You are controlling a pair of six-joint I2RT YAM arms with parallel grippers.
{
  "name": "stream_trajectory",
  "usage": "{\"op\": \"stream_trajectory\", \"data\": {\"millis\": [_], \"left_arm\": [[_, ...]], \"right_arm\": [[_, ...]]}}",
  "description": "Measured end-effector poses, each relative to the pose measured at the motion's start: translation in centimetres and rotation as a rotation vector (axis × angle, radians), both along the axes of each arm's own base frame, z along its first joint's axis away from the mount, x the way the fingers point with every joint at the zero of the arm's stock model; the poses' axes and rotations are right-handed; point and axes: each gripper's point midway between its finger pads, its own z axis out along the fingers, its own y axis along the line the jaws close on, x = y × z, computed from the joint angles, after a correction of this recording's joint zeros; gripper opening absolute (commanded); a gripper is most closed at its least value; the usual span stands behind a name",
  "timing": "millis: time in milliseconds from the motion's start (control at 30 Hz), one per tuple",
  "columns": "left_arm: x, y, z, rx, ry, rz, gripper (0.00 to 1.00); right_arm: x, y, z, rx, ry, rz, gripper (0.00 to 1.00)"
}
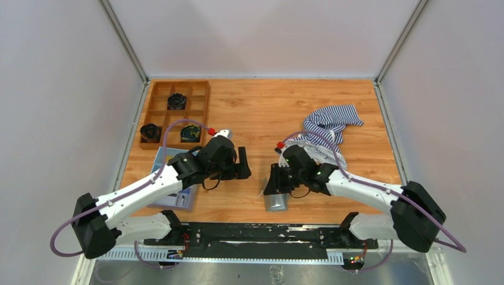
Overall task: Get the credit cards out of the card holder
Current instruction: Open the card holder at the center of the board.
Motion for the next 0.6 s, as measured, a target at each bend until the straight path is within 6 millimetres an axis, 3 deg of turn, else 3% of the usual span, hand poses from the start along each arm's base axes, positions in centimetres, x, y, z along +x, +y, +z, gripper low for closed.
{"op": "stream_trajectory", "data": {"millis": [267,467,600], "left_arm": [[0.1,1.9,1.3,-0.063,-0.036,0.054,0.96],[-1.3,1.6,-1.6,-0.096,0.043,0.058,0.92],[-2.1,1.1,-3.3,-0.156,0.093,0.074,0.91]], "right_arm": [[-0.4,4.8,-1.1,-0.030,0.037,0.138,0.45],[-0.1,6.0,-3.0,-0.065,0.095,0.168,0.54],[-0.2,6.3,-4.0,-0.091,0.134,0.181,0.55]]}}
